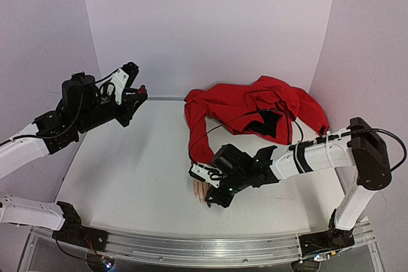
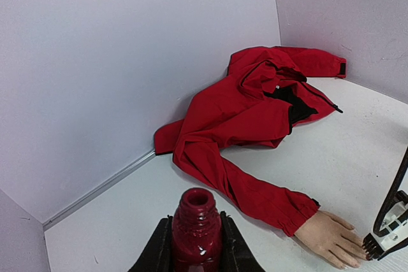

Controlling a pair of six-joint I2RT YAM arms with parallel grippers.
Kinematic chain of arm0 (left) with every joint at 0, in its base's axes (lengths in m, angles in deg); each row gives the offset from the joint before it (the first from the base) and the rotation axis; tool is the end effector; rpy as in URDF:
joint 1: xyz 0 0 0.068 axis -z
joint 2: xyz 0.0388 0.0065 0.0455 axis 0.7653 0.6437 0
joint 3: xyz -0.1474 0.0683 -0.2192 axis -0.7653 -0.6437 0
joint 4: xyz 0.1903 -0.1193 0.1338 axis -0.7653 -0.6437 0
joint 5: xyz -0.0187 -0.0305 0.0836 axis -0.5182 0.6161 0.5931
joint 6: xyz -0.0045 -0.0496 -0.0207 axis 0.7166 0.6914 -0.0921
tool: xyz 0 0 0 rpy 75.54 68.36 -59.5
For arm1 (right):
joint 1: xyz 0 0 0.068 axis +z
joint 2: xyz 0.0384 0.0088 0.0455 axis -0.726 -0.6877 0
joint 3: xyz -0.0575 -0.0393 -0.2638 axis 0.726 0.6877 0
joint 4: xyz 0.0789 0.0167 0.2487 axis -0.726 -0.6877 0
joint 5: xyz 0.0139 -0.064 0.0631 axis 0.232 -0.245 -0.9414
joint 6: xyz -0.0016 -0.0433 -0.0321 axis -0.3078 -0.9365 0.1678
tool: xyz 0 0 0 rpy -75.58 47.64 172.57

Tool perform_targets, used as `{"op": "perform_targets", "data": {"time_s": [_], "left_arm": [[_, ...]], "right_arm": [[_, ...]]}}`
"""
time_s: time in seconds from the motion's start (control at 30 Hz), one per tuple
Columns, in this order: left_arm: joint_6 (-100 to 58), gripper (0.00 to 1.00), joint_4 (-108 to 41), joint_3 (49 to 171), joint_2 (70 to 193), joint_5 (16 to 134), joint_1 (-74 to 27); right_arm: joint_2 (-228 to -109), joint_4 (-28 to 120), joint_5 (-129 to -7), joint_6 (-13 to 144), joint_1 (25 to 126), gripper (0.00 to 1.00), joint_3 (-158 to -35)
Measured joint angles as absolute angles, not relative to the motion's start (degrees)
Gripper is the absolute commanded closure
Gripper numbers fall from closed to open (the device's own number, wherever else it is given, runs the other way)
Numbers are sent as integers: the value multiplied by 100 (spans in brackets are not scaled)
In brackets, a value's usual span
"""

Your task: Paint the nails

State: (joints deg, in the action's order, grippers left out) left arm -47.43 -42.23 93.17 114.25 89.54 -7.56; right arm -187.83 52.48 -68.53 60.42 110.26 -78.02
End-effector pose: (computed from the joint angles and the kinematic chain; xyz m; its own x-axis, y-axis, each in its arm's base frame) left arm 0.1769 -0.1563 0.3672 0.0333 0.3181 -0.9475 0.6046 0.7485 0.2725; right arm 0.1607 0.3369 0.1827 -0.2980 -0.5370 -0.7892 -0.9296 0.3510 0.1122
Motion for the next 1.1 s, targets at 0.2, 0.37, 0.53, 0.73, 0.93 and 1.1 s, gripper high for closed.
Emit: {"op": "perform_targets", "data": {"time_s": [0.2, 0.37, 0.53, 0.73, 0.93, 1.1], "left_arm": [[-4743, 100, -4223, 9317, 11425, 8954, -763], [-4743, 100, -4223, 9317, 11425, 8954, -763], [-4743, 100, -4223, 9317, 11425, 8954, -763], [-4743, 100, -4223, 9317, 11425, 8954, -763], [-4743, 100, -4223, 9317, 11425, 8954, -763], [-4743, 100, -4223, 9317, 11425, 8954, -763]], "right_arm": [[-18783, 5246, -6851, 6046, 11026, 100, -7802], [-18783, 5246, -6849, 6046, 11026, 100, -7802], [-18785, 5246, -6833, 6064, 11026, 100, -7802], [-18822, 5246, -6827, 6068, 11026, 100, -7802], [-18870, 5226, -6822, 6068, 11026, 100, -7802], [-18870, 5229, -6822, 6066, 11026, 100, -7802]]}}
